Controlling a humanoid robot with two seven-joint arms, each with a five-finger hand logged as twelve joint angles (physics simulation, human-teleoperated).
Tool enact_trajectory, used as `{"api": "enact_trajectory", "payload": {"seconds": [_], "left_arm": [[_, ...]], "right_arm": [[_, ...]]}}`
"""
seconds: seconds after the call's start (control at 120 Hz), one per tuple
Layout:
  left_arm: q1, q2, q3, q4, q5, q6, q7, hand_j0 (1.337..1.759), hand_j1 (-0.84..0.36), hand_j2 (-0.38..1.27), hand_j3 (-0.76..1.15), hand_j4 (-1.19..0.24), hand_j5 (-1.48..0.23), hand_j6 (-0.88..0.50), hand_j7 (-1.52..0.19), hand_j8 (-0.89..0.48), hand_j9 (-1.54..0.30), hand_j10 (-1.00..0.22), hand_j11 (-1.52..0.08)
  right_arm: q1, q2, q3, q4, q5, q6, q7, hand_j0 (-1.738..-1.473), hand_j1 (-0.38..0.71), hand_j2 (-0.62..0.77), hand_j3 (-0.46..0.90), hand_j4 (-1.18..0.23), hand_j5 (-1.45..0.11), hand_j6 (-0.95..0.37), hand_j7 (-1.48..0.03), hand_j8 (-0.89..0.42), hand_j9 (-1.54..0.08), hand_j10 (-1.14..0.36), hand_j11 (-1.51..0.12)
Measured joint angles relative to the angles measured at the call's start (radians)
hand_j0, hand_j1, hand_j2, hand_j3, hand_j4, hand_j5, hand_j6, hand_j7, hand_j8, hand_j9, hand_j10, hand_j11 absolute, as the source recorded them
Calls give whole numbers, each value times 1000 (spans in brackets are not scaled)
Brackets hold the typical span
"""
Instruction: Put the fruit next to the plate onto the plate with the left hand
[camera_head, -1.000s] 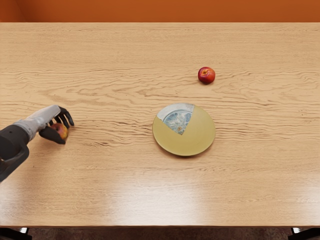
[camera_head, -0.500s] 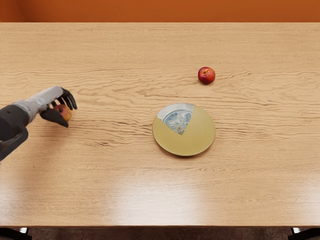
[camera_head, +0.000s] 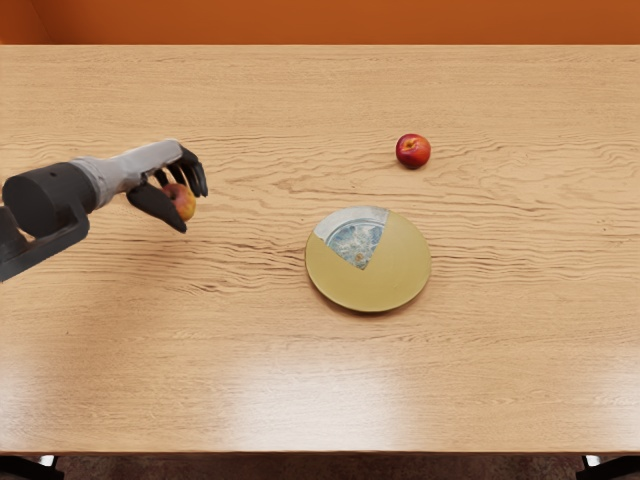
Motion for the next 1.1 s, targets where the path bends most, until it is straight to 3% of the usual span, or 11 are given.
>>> {"api": "enact_trajectory", "payload": {"seconds": [0.025, 0.083, 0.175, 0.392, 0.525, 0.558, 0.75, 0.775, 0.867, 1.1], "left_arm": [[-9, -13, 0, 0, -7, -8, 5, 1655, -308, 407, -2, -686, -971, -548, -947, -453, -943, -613, -941], [-33, -43, 0, -1, -28, -25, 20, 1655, -281, 317, -1, -690, -972, -551, -955, -460, -949, -612, -944], [-55, -82, 0, -1, -58, -42, 39, 1655, -305, 418, -1, -691, -980, -554, -963, -453, -953, -618, -944], [-108, -189, 1, 3, -113, -56, 93, 1656, -317, 432, 0, -694, -988, -573, -976, -449, -954, -603, -945], [-136, -265, 0, 9, -130, -56, 126, 1657, -369, 579, 0, -693, -1001, -581, -988, -447, -961, -596, -946], [-143, -285, 0, 10, -133, -56, 130, 1658, -390, 667, 0, -693, -1004, -585, -990, -442, -963, -591, -946], [-149, -401, 1, 47, -139, -53, 138, 1658, -412, 668, 0, -695, -1013, -576, -1002, -427, -974, -566, -952], [-154, -412, 1, 54, -138, -53, 138, 1658, -424, 735, 0, -695, -1014, -583, -1001, -434, -974, -576, -951], [-162, -447, 1, 76, -136, -52, 139, 1657, -395, 614, 0, -702, -1005, -588, -996, -439, -975, -571, -959], [-160, -532, 2, 179, -134, -58, 139, 1656, -424, 677, 0, -715, -988, -586, -989, -431, -975, -558, -967]], "right_arm": [[0, 0, 0, 0, 0, 0, 0, -1658, -349, 0, 0, 0, 0, 0, 0, 0, 0, 0, 0], [0, 0, 0, 0, 0, 0, 0, -1658, -349, 0, 0, 0, 0, -1, 0, 0, 0, 0, 0], [0, 0, 0, 0, -1, 0, 0, -1658, -349, 0, 0, 0, 0, -1, 0, 0, 0, 0, 0], [0, 0, 0, 0, -1, 0, 0, -1658, -349, 0, 0, 0, 0, -1, 0, 0, 0, 0, 0], [0, 0, 0, 0, -2, -1, 0, -1658, -349, 0, 0, 0, 0, -1, 0, 0, 0, 0, 0], [0, 0, 0, 0, -2, -1, 0, -1658, -349, 0, 0, 0, 0, -1, 0, 0, 0, 0, 0], [-1, 0, 0, -1, -2, -1, 0, -1658, -349, 0, 0, 0, 0, -1, 0, 0, 0, 0, 0], [-1, 0, 0, -1, -2, -1, 0, -1658, -349, 0, 0, 0, 0, -1, 0, 0, 0, 0, 0], [-1, 0, 0, 0, -2, -1, 0, -1658, -349, 0, 0, 0, 0, -1, 0, 0, 0, 0, 0], [-1, 0, 0, 0, -3, -1, 0, -1658, -349, 0, 0, 0, 0, -1, 0, 0, 0, 0, 0]]}}
